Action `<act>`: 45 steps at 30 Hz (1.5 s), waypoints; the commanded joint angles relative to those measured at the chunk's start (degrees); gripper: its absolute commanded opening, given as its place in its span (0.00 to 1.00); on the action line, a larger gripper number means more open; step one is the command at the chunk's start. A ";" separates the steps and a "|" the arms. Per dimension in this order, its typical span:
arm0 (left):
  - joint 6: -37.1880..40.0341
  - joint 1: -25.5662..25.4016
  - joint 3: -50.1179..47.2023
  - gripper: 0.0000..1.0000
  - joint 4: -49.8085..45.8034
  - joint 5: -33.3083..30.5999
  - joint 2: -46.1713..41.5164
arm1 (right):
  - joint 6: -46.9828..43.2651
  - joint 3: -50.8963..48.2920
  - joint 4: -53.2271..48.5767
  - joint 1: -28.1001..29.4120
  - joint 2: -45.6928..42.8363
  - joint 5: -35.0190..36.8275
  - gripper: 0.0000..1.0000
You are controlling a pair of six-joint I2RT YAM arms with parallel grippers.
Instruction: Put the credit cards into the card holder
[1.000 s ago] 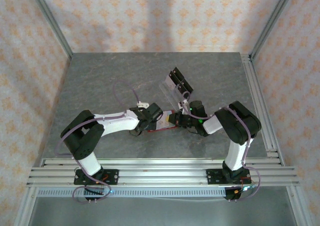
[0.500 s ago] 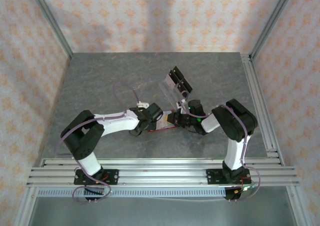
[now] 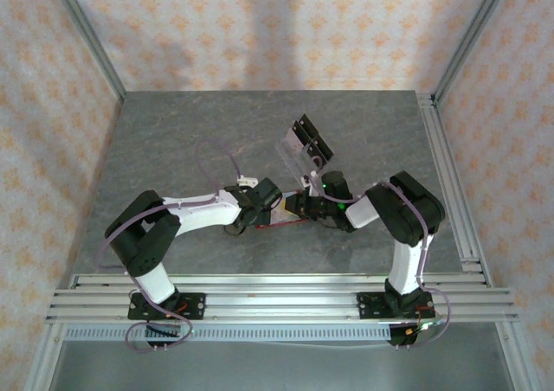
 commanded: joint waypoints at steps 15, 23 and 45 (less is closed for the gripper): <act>-1.81 5.43 -0.75 0.99 -4.56 0.55 -7.71 | -16.23 14.65 -52.10 0.95 -17.03 18.92 0.45; -1.37 6.76 -3.96 1.00 -4.59 -0.12 -9.06 | -20.31 27.12 -68.26 6.16 -9.67 28.70 0.06; 1.44 6.82 -5.94 1.00 0.31 0.39 -2.17 | -19.58 34.83 -74.03 11.70 0.35 35.32 0.00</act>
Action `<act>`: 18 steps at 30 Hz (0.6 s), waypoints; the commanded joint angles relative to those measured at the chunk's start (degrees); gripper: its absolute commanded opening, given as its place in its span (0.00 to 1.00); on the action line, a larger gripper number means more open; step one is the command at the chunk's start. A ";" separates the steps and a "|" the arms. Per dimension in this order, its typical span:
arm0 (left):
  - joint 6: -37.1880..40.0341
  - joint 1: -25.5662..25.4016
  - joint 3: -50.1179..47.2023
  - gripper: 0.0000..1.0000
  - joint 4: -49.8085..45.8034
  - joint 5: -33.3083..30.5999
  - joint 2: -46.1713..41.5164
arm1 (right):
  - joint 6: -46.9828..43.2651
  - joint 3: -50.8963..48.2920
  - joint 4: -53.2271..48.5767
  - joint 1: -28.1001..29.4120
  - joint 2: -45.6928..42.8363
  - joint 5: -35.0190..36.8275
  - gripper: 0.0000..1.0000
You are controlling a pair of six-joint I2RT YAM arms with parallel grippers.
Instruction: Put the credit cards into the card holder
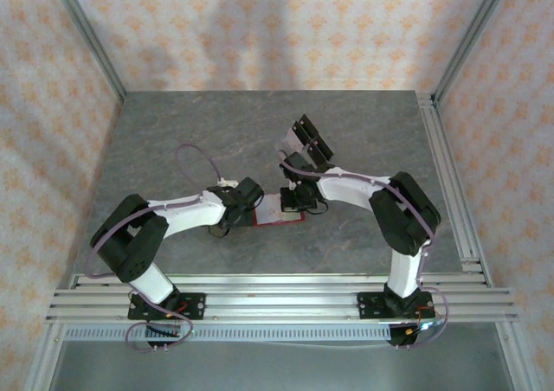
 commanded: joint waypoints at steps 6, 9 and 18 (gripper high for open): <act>1.45 0.56 0.46 1.00 2.27 0.25 3.29 | -0.52 4.98 -2.96 2.19 3.55 1.12 0.00; 1.53 0.53 0.31 0.99 2.42 0.42 3.50 | -0.09 5.94 -2.66 2.81 4.41 0.50 0.00; 1.54 0.54 -0.15 1.00 3.36 1.14 3.59 | 1.42 9.27 -1.57 4.12 7.09 -2.13 0.00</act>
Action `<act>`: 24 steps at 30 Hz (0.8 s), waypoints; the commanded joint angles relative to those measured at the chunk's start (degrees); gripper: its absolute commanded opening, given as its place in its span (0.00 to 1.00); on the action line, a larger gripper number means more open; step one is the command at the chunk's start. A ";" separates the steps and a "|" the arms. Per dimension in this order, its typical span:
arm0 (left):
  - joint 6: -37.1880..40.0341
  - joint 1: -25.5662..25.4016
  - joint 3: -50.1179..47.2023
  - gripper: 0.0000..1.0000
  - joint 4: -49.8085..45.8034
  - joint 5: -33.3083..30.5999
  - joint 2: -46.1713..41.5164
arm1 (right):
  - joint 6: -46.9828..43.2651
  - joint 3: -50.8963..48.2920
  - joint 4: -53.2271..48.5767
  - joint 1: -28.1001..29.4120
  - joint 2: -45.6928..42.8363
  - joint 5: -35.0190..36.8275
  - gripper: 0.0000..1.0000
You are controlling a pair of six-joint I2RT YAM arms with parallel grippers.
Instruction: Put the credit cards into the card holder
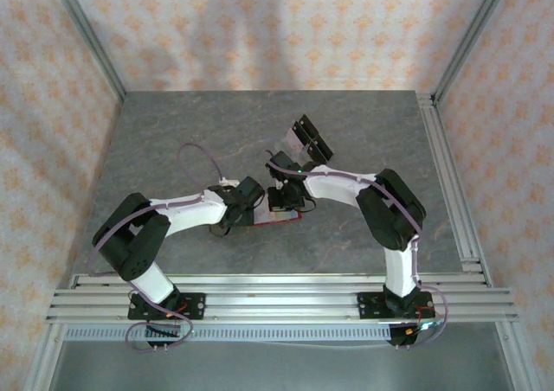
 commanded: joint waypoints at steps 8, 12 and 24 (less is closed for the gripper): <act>0.37 0.54 -0.35 0.99 3.15 1.33 2.68 | 0.56 4.32 -0.99 1.63 2.13 -0.78 0.00; 0.38 0.54 -0.26 1.00 2.17 0.87 1.28 | -0.55 2.27 -1.89 0.30 -1.15 3.03 0.00; 1.08 1.24 1.12 0.99 0.27 -0.25 -0.59 | -1.38 -7.77 -0.71 -4.40 -4.56 3.23 0.00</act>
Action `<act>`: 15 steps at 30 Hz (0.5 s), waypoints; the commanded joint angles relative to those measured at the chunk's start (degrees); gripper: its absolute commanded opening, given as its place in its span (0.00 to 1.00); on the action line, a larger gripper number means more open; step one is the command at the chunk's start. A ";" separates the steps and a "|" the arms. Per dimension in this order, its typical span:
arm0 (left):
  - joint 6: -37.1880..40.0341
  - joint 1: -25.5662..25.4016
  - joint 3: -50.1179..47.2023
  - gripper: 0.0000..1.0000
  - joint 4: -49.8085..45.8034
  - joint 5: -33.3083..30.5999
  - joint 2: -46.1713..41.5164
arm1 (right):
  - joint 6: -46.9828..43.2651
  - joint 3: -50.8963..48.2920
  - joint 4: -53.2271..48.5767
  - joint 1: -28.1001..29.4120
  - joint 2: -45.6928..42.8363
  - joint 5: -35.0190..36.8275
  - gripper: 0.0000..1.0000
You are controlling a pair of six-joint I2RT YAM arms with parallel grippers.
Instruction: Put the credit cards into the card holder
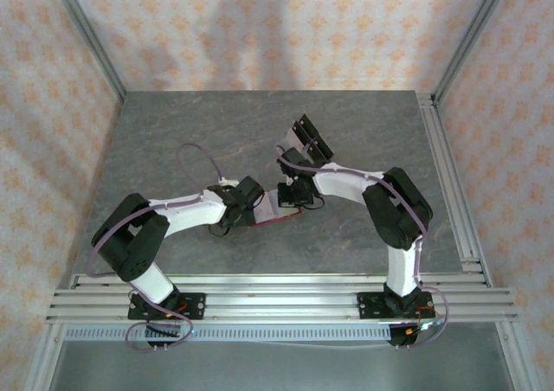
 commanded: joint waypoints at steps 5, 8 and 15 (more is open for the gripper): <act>1.62 1.51 2.16 1.00 0.23 -0.74 -0.01 | 0.98 -5.78 -2.22 0.08 -5.93 2.03 0.00; 2.11 1.70 3.05 0.99 -0.11 -0.82 0.50 | 1.50 -5.37 -2.18 0.44 -8.41 2.30 0.00; 2.14 1.79 4.26 1.00 0.13 -0.52 1.72 | -0.20 1.30 -3.45 0.79 -5.82 1.56 0.00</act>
